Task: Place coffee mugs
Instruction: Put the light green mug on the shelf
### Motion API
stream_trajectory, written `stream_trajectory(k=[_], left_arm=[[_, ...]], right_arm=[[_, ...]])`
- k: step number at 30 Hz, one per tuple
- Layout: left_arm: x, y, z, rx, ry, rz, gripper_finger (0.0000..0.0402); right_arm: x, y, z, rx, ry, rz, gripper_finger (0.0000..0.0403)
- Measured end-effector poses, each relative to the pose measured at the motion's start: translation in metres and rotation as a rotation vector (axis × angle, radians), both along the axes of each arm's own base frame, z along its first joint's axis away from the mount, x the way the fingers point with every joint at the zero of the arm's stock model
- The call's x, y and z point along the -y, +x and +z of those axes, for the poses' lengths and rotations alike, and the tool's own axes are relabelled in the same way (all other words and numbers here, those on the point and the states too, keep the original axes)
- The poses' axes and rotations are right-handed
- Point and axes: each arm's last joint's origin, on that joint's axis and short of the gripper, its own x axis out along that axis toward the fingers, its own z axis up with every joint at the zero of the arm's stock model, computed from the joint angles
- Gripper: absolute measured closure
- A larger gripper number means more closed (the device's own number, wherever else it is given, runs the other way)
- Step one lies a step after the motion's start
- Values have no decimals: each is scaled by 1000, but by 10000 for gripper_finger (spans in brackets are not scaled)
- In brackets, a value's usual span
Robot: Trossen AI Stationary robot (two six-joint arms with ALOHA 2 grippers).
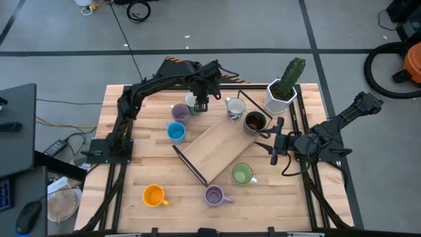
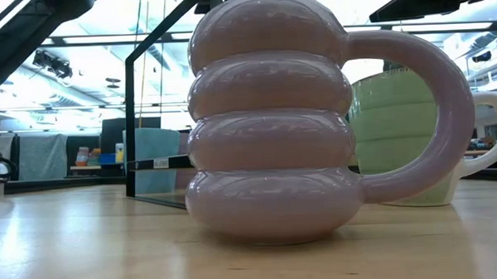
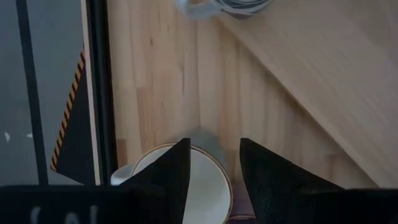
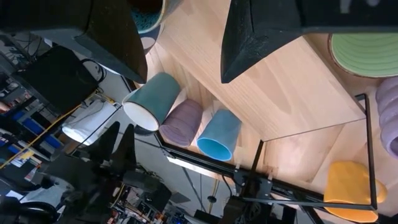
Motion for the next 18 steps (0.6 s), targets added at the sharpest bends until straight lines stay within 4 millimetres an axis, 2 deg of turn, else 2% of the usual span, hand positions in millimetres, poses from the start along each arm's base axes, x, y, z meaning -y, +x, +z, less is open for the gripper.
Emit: stream_trajectory(k=[7,14,18], left_arm=[[1,0,-1,-5,-12,21,256],[-4,4,-38,-37,2,41,256],[-4,4,-35,7,7,96,256]], right_arm=[[0,0,0,-5,-4,1,192],[0,0,-1,-11,1,-1,192],[0,0,-1,-11,1,-3,192]])
